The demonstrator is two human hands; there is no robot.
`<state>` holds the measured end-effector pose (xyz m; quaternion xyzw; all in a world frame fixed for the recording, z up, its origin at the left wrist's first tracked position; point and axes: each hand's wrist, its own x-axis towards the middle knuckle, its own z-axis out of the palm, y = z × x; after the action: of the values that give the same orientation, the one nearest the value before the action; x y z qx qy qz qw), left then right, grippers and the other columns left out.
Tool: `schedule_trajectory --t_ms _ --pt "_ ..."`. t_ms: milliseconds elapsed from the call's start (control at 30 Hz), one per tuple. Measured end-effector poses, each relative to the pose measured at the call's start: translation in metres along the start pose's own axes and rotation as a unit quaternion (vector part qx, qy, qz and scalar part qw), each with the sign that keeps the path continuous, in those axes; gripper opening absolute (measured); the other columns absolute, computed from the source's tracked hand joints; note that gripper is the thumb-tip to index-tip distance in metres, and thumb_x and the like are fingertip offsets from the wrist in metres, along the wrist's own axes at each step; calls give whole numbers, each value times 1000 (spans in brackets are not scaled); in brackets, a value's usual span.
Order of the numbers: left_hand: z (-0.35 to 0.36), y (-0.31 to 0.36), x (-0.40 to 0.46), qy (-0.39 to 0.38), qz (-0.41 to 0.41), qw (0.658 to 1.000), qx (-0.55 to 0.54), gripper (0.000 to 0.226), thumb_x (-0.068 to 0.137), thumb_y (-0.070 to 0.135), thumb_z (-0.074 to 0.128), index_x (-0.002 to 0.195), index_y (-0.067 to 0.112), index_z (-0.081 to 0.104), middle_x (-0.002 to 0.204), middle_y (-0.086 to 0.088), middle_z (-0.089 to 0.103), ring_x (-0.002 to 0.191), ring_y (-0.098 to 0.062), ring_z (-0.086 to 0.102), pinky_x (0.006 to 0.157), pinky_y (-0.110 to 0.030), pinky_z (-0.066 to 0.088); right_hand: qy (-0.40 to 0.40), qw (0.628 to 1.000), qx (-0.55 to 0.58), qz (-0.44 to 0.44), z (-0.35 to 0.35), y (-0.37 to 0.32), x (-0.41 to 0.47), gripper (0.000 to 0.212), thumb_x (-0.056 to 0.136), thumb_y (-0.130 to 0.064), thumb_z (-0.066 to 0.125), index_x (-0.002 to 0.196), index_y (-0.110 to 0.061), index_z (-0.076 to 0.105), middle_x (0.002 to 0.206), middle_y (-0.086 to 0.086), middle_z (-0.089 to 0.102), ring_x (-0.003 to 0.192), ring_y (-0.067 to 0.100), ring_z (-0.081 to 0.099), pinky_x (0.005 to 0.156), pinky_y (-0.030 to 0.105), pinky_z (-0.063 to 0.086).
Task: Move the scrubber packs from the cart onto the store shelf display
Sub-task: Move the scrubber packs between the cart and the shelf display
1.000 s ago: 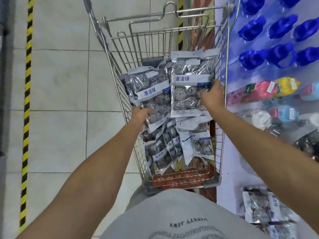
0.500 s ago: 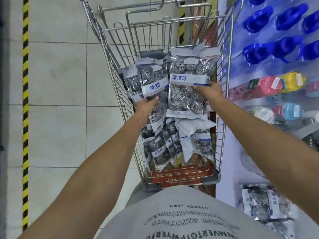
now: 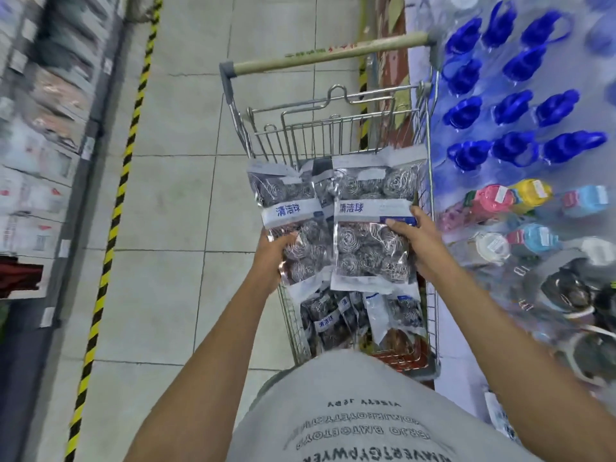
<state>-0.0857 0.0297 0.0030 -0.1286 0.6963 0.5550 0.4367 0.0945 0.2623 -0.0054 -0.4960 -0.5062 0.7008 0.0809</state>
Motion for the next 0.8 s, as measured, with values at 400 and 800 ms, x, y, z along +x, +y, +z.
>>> schedule_trajectory --t_ms 400,800 --pt "-60 -8 -72 -263 -45 963 37 61 75 7 86 131 14 64 110 -15 74 96 -33 73 63 -39 61 39 996 85 -9 19 31 -180 44 83 -29 78 124 -25 63 114 -10 71 113 9 61 87 28 45" --pt "-67 -45 -127 -386 -81 898 196 89 53 2 93 134 18 59 119 -17 66 92 -30 66 63 -39 59 248 944 218 -25 48 157 -351 34 85 -13 80 114 -24 67 106 -10 73 106 10 62 76 24 42"
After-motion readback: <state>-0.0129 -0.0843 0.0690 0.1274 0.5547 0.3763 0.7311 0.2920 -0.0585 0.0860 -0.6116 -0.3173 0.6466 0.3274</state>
